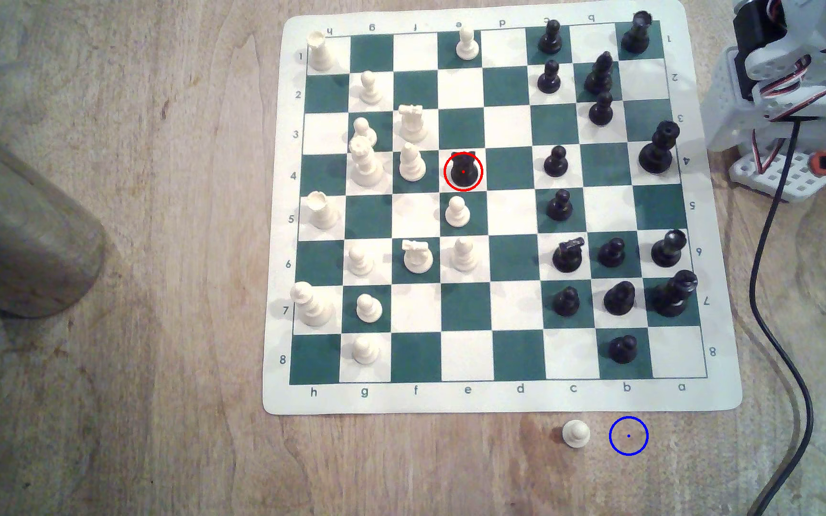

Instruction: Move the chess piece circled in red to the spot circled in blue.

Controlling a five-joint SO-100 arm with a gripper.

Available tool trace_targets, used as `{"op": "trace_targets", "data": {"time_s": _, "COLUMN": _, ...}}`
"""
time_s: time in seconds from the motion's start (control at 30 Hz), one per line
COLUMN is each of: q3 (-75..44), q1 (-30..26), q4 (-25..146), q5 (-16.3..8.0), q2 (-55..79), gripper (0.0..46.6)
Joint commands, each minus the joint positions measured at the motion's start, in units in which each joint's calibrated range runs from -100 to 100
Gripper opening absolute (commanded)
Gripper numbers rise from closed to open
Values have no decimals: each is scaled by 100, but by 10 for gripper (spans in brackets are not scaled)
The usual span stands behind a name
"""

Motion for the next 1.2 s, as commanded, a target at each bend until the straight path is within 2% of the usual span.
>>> {"op": "trace_targets", "data": {"time_s": 0.0, "q3": 99, "q1": 102, "q4": 110, "q5": 15, "q2": 6, "gripper": 2}}
{"op": "trace_targets", "data": {"time_s": 0.13, "q3": -263, "q1": 79, "q4": 1035, "q5": 15, "q2": 6, "gripper": 2}}
{"op": "trace_targets", "data": {"time_s": 0.27, "q3": -1052, "q1": 87, "q4": 2992, "q5": 15, "q2": 6, "gripper": 2}}
{"op": "trace_targets", "data": {"time_s": 0.4, "q3": -2122, "q1": 227, "q4": 6031, "q5": -20, "q2": 6, "gripper": 2}}
{"op": "trace_targets", "data": {"time_s": 0.73, "q3": -3990, "q1": 720, "q4": 10478, "q5": -34, "q2": 65, "gripper": 2}}
{"op": "trace_targets", "data": {"time_s": 0.9, "q3": -4243, "q1": 830, "q4": 12083, "q5": -34, "q2": 175, "gripper": 2}}
{"op": "trace_targets", "data": {"time_s": 1.0, "q3": -4271, "q1": 791, "q4": 12722, "q5": -34, "q2": 243, "gripper": 18}}
{"op": "trace_targets", "data": {"time_s": 1.03, "q3": -4271, "q1": 728, "q4": 13025, "q5": 5, "q2": 320, "gripper": 2}}
{"op": "trace_targets", "data": {"time_s": 1.17, "q3": -4280, "q1": 384, "q4": 13533, "q5": 269, "q2": 557, "gripper": 2}}
